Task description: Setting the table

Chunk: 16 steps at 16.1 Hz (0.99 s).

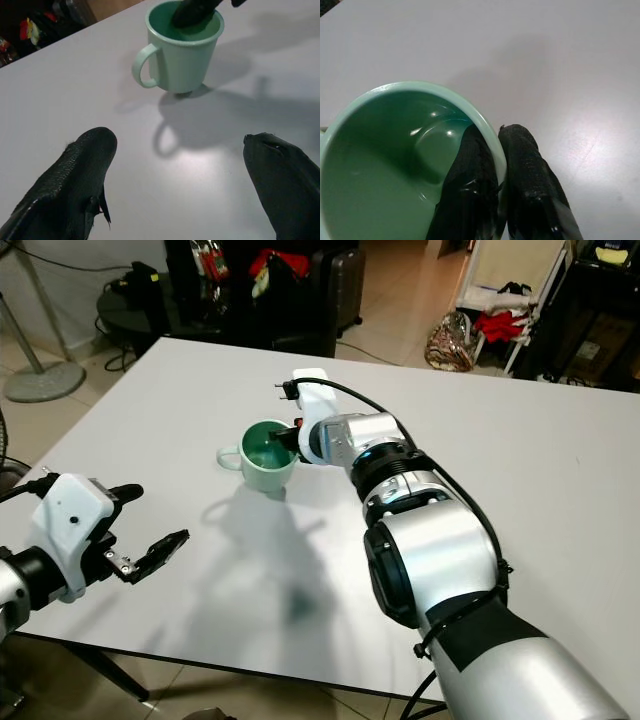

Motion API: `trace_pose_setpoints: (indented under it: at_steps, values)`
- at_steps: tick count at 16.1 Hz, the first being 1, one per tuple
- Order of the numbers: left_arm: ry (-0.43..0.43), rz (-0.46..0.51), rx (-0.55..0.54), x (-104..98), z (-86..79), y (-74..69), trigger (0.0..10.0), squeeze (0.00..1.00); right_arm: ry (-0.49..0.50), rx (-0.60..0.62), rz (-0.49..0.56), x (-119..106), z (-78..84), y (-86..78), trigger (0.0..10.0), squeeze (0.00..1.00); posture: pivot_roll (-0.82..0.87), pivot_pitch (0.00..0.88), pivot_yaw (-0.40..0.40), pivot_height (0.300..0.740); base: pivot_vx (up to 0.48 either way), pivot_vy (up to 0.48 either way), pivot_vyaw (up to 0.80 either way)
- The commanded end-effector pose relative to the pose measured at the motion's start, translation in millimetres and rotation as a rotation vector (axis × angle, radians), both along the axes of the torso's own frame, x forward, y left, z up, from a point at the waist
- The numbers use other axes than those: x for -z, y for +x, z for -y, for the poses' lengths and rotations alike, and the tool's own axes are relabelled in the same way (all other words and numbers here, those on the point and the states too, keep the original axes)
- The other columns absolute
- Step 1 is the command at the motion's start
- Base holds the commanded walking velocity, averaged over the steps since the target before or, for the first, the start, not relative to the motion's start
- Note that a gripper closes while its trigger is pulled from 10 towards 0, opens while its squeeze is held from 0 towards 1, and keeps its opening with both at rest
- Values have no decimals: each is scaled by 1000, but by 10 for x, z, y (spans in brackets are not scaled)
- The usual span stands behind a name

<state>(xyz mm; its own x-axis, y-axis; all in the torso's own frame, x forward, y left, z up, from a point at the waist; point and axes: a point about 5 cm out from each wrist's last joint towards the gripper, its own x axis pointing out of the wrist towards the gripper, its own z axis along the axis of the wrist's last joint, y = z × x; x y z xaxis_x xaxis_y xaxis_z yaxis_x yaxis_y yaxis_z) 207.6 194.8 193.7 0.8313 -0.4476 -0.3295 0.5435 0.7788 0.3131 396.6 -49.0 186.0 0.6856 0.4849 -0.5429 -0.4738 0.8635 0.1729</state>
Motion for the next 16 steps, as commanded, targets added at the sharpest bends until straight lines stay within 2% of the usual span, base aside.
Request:
trace_pose_setpoints:
  at_steps: [1,2,6,13,14,15,16]
  values:
    - [11,-1,-1,-35,-19,-40,10000,0,25,19,31,-62,-27,24,10000,0,91,90,-29,740,0,0,0]
    - [21,5,-30,-51,-51,-64,10000,0,68,58,64,-78,-49,43,10000,0,104,116,-34,740,0,0,0]
    - [28,31,-88,-108,-91,-109,10000,0,107,80,86,-130,-96,55,10000,0,119,176,-37,740,0,0,0]
    - [17,13,-78,-102,-36,-134,10000,0,96,90,89,-224,-71,79,10000,0,109,183,-40,740,0,0,0]
    - [15,13,-78,-102,-31,-131,10000,0,99,91,87,-234,-67,81,10000,27,108,181,-40,740,0,0,0]
    - [14,13,-78,-107,-29,-128,10000,0,98,92,88,-241,-61,84,10000,525,107,181,-39,740,0,0,0]
    - [14,14,-78,-110,-29,-121,10000,0,98,93,91,-252,-57,87,10000,902,109,177,-39,740,0,0,0]
